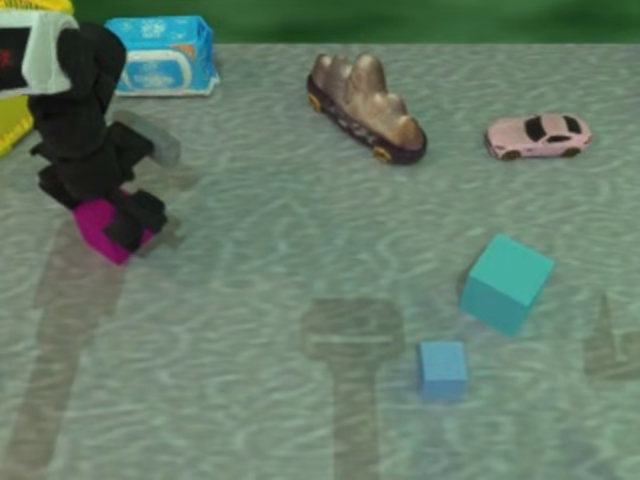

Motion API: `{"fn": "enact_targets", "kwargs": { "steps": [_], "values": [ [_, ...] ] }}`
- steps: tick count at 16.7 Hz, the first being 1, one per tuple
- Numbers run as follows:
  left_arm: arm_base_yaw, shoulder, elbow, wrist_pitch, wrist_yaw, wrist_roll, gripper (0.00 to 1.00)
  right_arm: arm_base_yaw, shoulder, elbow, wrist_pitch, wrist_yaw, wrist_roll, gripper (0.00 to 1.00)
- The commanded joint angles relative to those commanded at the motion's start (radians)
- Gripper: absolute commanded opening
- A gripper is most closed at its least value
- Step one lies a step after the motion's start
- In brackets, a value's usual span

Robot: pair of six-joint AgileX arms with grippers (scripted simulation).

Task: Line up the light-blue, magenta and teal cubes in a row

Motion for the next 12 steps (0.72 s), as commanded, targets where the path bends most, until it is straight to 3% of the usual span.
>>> {"fn": "enact_targets", "kwargs": {
  "steps": [7,12],
  "values": [
    [0.017,-0.066,0.14,-0.208,-0.001,-0.002,0.0,0.0,0.0,0.0,0.0,0.0,0.0,1.0],
    [0.014,-0.073,0.152,-0.228,-0.001,-0.001,0.0,0.0,0.0,0.0,0.0,0.0,0.0,1.0]
  ]
}}
